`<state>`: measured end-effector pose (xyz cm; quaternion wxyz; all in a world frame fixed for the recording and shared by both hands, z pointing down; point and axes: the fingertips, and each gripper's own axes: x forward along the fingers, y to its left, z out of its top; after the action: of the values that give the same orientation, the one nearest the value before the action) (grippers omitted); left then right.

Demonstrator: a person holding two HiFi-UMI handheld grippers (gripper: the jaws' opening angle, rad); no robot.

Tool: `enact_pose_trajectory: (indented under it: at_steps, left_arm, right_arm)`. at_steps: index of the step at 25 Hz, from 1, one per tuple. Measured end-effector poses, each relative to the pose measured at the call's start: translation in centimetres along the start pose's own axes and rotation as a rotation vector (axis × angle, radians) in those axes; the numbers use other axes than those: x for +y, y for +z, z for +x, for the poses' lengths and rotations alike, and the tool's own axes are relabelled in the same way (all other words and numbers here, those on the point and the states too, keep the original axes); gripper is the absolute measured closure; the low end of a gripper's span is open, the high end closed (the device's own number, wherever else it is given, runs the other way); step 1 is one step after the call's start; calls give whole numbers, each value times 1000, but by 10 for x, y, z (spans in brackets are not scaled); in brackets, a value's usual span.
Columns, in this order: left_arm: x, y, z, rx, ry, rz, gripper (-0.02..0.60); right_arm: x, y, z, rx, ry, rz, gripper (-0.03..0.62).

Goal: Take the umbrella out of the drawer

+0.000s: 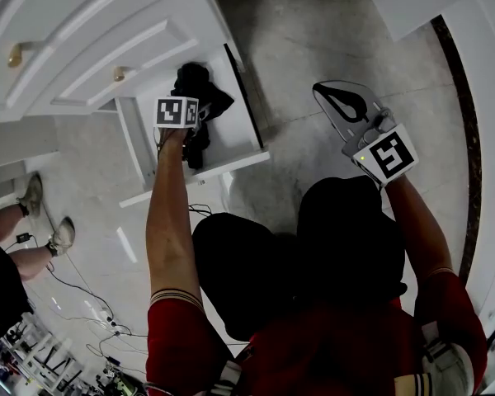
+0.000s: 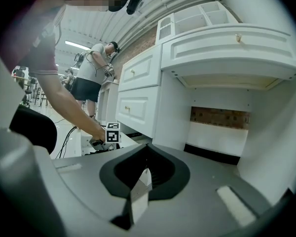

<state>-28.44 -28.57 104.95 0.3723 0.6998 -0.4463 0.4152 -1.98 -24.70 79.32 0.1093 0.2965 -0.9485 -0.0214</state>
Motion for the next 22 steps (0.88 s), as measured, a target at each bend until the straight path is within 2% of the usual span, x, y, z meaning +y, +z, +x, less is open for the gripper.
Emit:
enact_pose_trajectory:
  at_steps: [1,5,8,13,17,22]
  left_arm:
    - [-2,0,1,8,-5,9,234]
    - [-3,1,1,9,-14,4,272]
    - [-2,0,-4,19,-16,12,302]
    - [-6,-3,-19,69,19,182,328]
    - [-14,2,-38,45,9,266,333]
    - [-30,5,-74,12,8,430,334]
  right_arm:
    - [0,-2,-1,4,-2,2,582]
    - [-3,-13,-7,50,-6,2,582]
    - [-4,-4,-6,18,-13,3,582]
    - [-2,1,-8,16,-7,-3,582]
    - [1,12,-4,-9,0,-6,582]
    - [8,18,-1,-5,14,-7,582]
